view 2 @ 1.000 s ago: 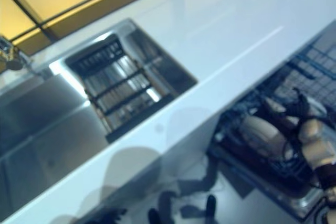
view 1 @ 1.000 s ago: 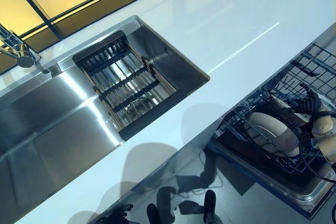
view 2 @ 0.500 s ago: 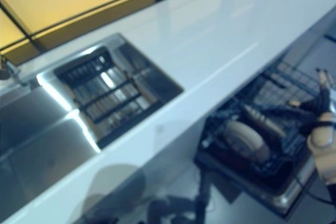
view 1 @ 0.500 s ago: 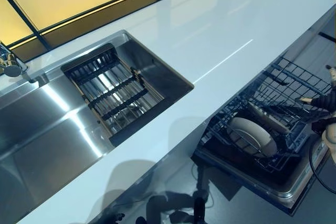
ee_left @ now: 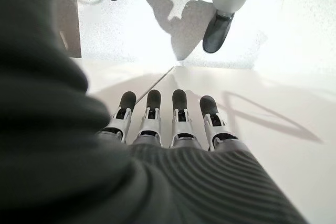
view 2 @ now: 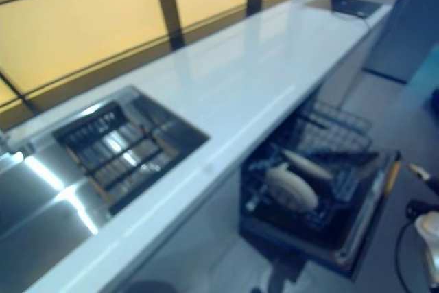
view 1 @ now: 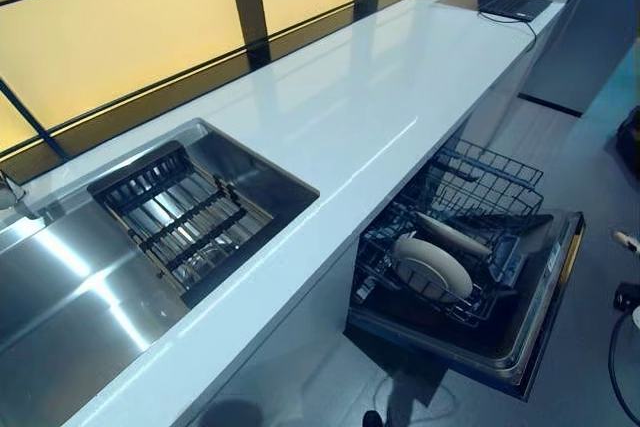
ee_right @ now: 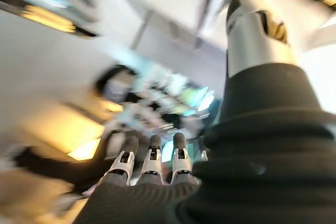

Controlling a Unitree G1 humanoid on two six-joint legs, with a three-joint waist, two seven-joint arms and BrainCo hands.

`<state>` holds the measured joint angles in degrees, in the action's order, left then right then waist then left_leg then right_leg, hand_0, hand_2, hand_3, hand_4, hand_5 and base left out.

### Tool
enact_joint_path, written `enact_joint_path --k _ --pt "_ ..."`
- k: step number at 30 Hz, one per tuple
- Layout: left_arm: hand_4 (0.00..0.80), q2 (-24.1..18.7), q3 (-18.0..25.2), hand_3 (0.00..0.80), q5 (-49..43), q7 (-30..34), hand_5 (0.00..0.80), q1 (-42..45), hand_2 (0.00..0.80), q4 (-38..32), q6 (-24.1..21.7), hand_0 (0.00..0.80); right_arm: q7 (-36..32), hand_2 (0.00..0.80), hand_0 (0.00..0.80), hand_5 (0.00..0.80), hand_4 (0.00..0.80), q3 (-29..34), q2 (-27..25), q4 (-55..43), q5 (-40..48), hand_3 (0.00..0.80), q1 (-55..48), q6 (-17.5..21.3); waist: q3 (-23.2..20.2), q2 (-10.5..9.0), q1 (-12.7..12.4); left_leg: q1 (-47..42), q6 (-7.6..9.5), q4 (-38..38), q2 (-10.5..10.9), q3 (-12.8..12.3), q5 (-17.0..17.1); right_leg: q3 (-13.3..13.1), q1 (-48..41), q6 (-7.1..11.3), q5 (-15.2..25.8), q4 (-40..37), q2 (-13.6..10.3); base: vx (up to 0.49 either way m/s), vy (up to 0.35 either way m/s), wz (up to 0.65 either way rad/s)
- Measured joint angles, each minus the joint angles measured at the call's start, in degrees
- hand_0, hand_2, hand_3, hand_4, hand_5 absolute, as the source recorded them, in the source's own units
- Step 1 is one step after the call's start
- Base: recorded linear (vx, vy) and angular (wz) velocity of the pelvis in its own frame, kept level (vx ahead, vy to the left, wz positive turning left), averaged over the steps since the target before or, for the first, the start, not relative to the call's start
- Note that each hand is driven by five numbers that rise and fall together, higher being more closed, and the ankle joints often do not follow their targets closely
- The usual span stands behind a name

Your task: Take plates into dishwasher

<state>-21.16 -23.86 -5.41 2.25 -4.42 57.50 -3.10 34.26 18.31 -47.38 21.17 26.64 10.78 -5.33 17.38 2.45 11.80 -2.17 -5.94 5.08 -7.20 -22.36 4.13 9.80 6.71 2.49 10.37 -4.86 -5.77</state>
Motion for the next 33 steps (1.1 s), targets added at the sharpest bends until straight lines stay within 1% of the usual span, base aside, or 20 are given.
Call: enact_joint_path --k 3,5,6,8,10,13,14,15,16,19,22,27,29,33 --pt "0.0 0.75 -2.2 0.0 1.13 0.08 0.0 0.03 0.0 0.02 -0.04 0.0 -0.89 0.0 0.0 0.0 0.0 0.05 0.04 4.46 4.38 0.0 -0.13 0.14 -1.43 2.4 0.18 0.8 0.07 0.02 0.04 -0.82 -0.04 -0.71 1.31 0.17 0.26 0.01 -0.24 -0.039 0.061 -0.12" --pt "0.0 1.62 -2.28 0.0 2.0 0.07 0.0 -0.14 0.0 0.02 -0.11 0.0 -2.4 0.0 0.0 0.0 0.0 0.03 0.1 7.93 7.96 0.0 -0.11 0.19 -1.58 3.7 0.12 0.94 0.1 -0.01 0.33 -0.92 -0.01 -0.89 1.56 0.08 0.4 0.01 -0.33 -0.07 0.087 -0.04" --pt "0.0 1.83 -2.75 0.0 2.35 0.07 0.0 -0.3 0.0 0.02 -0.21 0.0 -3.28 0.0 0.0 0.0 0.0 0.03 0.1 9.2 9.66 0.0 -0.09 0.18 -1.63 4.22 0.13 1.01 0.12 0.0 0.4 -0.95 -0.02 -0.98 1.7 0.08 0.4 0.02 -0.36 -0.078 0.095 -0.03" --pt "0.0 2.26 -4.07 0.0 3.02 0.07 0.0 -0.75 0.0 0.0 -0.53 0.0 -5.48 0.0 0.0 0.0 0.0 0.02 0.1 11.02 12.66 0.0 0.27 0.13 -1.61 5.86 0.16 1.63 0.27 0.03 0.42 -1.02 -0.02 -1.11 2.33 0.18 0.47 0.01 -0.65 -0.073 0.092 -0.02" --pt "0.0 2.78 -4.66 0.0 4.01 0.18 0.0 -1.12 0.0 -0.07 -1.28 0.0 -8.18 0.0 0.0 0.0 0.0 -0.09 0.08 13.14 16.15 0.0 0.91 0.07 -0.95 7.37 0.15 2.15 0.45 0.04 0.69 -1.07 0.03 -1.11 2.95 0.25 0.52 0.01 -0.92 -0.054 0.082 0.0" --pt "0.0 4.22 -4.71 0.0 4.29 0.25 0.0 -1.54 0.0 -0.12 -2.62 0.0 -13.47 0.0 0.0 0.0 0.0 -0.31 0.42 17.74 21.36 0.0 2.16 0.0 0.41 10.42 0.37 2.63 0.61 0.06 1.0 -1.05 -0.05 -1.07 3.41 0.46 0.67 0.0 -1.24 -0.044 0.057 0.01" --pt "0.0 4.38 -4.71 0.0 4.4 0.25 0.0 -1.54 0.0 -0.12 -2.76 0.0 -14.04 0.0 0.0 0.0 0.0 -0.36 0.65 18.11 21.37 0.0 2.33 0.0 0.58 10.82 0.36 2.76 0.61 0.06 1.04 -1.05 -0.04 -1.08 3.57 0.48 0.68 0.0 -1.28 -0.051 0.044 -0.01" --pt "0.0 4.6 -4.74 0.0 4.45 0.46 0.0 -1.7 0.0 -0.21 -2.93 0.0 -15.55 0.0 0.0 0.0 0.0 -1.25 1.35 18.46 21.36 0.0 2.7 0.0 1.42 11.79 0.48 2.91 0.66 0.08 1.13 -1.07 -0.03 -1.12 3.77 0.53 0.71 0.0 -1.33 -0.037 0.03 -0.01" --pt "0.0 4.8 -4.74 0.0 4.45 0.57 0.0 -1.85 0.0 -0.21 -2.99 0.0 -16.69 0.0 0.0 0.0 0.0 -1.54 1.95 18.75 21.37 0.0 2.85 0.0 1.97 12.33 0.55 2.92 0.7 0.08 1.17 -1.07 -0.06 -1.12 3.77 0.54 0.71 -0.01 -1.36 -0.036 0.028 -0.01" --pt "0.0 4.91 -5.47 0.0 4.48 0.84 0.0 -2.35 0.0 -0.23 -3.74 0.0 -19.24 0.0 0.0 0.0 0.0 -3.43 2.46 21.35 21.38 0.0 4.08 -0.13 3.21 13.36 0.73 3.01 0.72 0.09 1.3 -1.07 -0.07 -1.12 3.87 0.54 0.71 -0.1 -1.45 -0.027 0.007 0.0" --pt "0.0 4.88 -6.34 0.0 4.47 1.26 0.0 -2.91 0.0 -0.37 -3.99 0.0 -23.52 0.0 0.0 0.0 0.0 -3.49 3.55 24.71 22.05 0.0 5.64 -0.05 3.89 14.14 0.75 3.82 0.69 0.11 1.48 -1.06 -0.03 -1.13 4.62 0.56 0.73 -0.17 -1.55 -0.048 -0.005 0.0" --pt "0.0 4.84 -6.39 0.0 4.48 1.8 0.0 -3.64 0.0 -0.73 -4.0 0.0 -27.52 0.0 0.0 0.0 0.0 -4.96 3.81 26.98 21.56 0.0 6.72 0.37 5.27 14.33 1.21 4.02 0.64 0.12 1.52 -1.03 0.11 -1.16 4.9 0.67 0.8 -0.1 -1.54 -0.022 0.002 0.0" --pt "0.0 4.84 -6.39 0.0 4.48 1.96 0.0 -3.98 0.0 -0.81 -4.0 0.0 -29.83 0.0 0.0 0.0 0.0 -6.07 3.69 26.98 19.47 0.0 7.0 0.41 5.78 14.36 1.41 4.01 0.63 0.14 1.51 -1.03 0.1 -1.16 4.92 0.67 0.8 -0.11 -1.51 0.0 0.0 0.0" --pt "0.0 4.84 -6.36 0.0 4.46 2.07 0.0 -4.52 0.0 -1.42 -3.95 0.0 -31.76 0.0 0.0 0.0 0.0 -7.25 3.55 27.02 17.74 0.0 6.99 0.27 5.9 14.31 1.49 3.94 0.62 0.17 1.34 -1.03 0.1 -1.15 4.97 0.66 0.8 -0.11 -1.45 0.0 -0.022 -0.04"
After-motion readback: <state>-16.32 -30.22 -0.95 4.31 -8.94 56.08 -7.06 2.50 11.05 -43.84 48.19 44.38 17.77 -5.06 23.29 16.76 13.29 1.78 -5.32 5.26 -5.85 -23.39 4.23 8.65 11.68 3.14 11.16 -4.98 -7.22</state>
